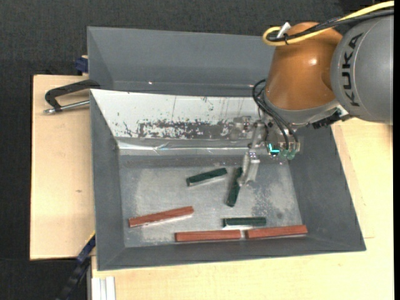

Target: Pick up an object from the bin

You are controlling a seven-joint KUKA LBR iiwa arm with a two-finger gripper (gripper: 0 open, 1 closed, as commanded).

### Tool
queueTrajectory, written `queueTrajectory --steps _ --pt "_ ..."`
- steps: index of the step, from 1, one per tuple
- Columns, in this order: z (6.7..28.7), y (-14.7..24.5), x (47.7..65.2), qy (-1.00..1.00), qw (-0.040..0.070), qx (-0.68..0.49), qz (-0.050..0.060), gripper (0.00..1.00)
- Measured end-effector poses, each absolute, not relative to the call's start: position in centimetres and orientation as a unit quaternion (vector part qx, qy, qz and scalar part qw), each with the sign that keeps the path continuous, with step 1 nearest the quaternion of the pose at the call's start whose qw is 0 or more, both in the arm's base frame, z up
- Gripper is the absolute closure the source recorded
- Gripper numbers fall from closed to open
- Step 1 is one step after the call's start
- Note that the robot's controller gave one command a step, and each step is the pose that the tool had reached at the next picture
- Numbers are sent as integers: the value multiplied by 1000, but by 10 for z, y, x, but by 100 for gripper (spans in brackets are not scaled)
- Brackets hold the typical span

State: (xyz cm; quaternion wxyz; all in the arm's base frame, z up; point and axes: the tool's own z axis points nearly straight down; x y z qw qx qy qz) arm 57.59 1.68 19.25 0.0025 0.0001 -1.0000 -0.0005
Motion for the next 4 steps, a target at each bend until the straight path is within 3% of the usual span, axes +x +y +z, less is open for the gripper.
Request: queueTrajectory --steps 1,2,3,4 --pt "196 17 578 -1000 -1 0 -1 0" --pt "150 40 584 -999 -3 51 0 0" --pt "142 71 598 -987 -3 164 -1 0" --pt "123 63 590 -989 0 146 -1 0"
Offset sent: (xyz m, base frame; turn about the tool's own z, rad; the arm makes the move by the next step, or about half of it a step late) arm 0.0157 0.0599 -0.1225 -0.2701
